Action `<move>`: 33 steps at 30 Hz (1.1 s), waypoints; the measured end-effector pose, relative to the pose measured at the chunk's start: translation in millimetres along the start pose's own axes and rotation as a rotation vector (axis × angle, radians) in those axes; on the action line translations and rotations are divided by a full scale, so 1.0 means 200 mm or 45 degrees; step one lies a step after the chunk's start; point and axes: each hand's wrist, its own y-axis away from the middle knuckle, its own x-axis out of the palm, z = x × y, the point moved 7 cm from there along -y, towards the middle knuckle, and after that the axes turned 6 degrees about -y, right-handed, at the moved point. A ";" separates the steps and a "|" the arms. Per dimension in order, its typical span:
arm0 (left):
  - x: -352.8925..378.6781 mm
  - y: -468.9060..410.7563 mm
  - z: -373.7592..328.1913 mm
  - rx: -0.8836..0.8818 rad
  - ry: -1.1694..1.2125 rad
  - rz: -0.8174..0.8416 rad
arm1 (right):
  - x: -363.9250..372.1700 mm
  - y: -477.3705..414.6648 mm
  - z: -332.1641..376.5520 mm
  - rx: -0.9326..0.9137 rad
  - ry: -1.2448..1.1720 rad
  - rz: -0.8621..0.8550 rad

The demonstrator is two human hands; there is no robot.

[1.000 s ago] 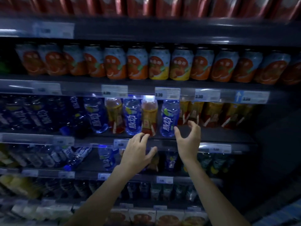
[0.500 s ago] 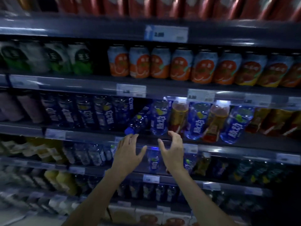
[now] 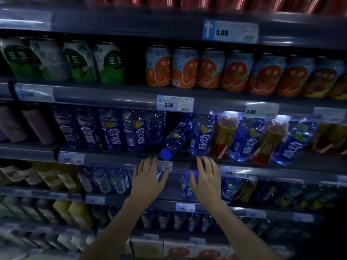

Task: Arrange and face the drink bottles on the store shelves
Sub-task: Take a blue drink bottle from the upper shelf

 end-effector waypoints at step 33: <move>-0.14 -0.16 -0.10 -0.328 0.757 -0.243 | -0.01 -0.04 -0.03 -0.123 -0.090 -0.016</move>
